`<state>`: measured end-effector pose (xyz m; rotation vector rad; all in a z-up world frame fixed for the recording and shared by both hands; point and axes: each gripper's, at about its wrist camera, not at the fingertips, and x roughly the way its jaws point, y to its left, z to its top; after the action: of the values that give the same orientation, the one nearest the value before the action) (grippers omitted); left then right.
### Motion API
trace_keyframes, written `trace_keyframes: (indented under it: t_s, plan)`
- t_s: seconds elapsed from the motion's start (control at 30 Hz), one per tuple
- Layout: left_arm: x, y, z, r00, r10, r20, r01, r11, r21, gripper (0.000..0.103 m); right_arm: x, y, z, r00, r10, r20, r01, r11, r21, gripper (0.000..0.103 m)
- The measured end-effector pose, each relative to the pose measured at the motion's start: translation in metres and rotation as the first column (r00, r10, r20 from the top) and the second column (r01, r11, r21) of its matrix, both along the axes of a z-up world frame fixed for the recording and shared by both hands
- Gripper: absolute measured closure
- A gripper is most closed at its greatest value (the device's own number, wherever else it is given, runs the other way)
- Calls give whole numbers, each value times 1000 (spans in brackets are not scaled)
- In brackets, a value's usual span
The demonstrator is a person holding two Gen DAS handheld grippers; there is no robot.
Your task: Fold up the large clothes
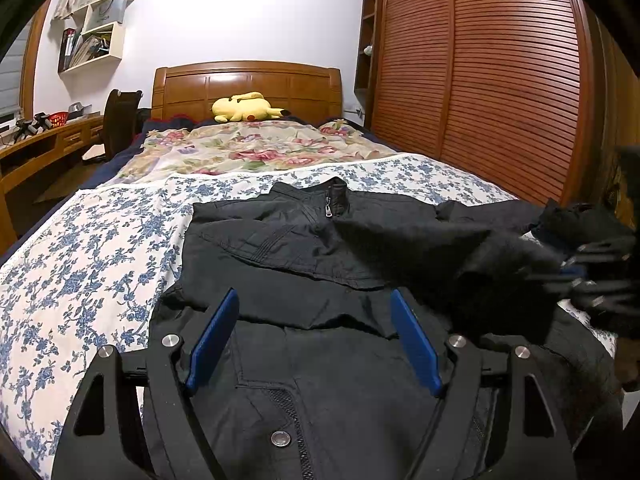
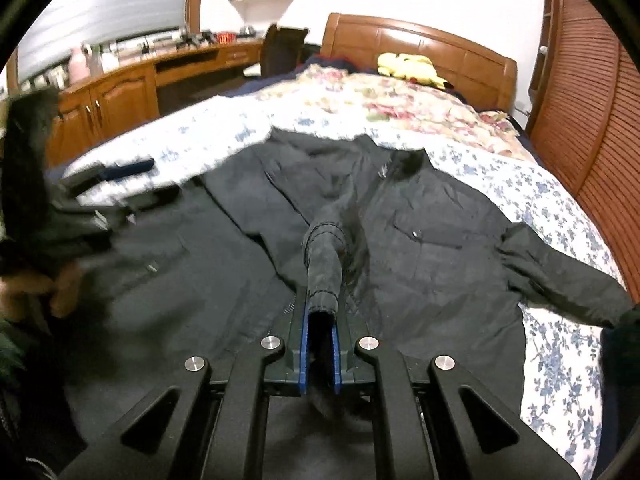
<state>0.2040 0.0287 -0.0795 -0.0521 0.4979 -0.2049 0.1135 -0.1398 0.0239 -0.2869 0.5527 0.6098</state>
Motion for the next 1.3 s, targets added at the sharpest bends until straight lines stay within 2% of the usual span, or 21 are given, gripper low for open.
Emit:
trace_keyframes:
  t_s: [0.13, 0.3, 0.53, 0.67, 0.73, 0.77, 0.87, 0.93, 1.1, 1.17, 1.3]
  plan:
    - [0, 1, 0, 1000, -2, -2, 2, 1000, 1, 24, -25, -8, 19, 999, 31, 32, -33, 998, 56, 95]
    - [-2, 1, 1, 1000, -3, 3, 3, 1000, 4, 24, -37, -14, 25, 997, 23, 80, -26, 999, 39, 95]
    - [-3, 0, 2, 1000, -2, 2, 2, 1000, 1, 24, -17, -20, 5, 996, -78, 54, 78, 997, -11, 95]
    - [-3, 0, 2, 1000, -4, 1, 4, 1000, 0, 24, 4, -33, -10, 981, -191, 22, 192, 981, -34, 95]
    - [-3, -1, 3, 1000, -6, 1, 6, 1000, 2, 24, 16, -38, -13, 967, -253, 22, 254, 966, -47, 80]
    - [-3, -1, 3, 1000, -8, 1, 8, 1000, 3, 24, 18, -38, -15, 965, -260, 34, 262, 963, -66, 72]
    - [-2, -5, 2, 1000, -12, 0, 12, 1000, 10, 24, 15, -36, -18, 964, -250, 91, 259, 960, -102, 57]
    - [-2, -8, 1, 1000, -15, 0, 15, 1000, 10, 24, 17, -32, -20, 964, -247, 93, 256, 961, -104, 55]
    - [1, -17, -3, 999, -31, -7, 31, 999, 18, 24, 40, -41, -36, 970, -241, -14, 239, 969, -62, 49]
    - [1, -20, -4, 999, -38, -10, 38, 999, 24, 24, 59, -44, -48, 971, -226, -74, 222, 973, -60, 49]
    - [1, -26, -6, 999, -50, -14, 50, 998, 30, 24, 74, -49, -74, 961, -245, -129, 236, 968, -82, 49]
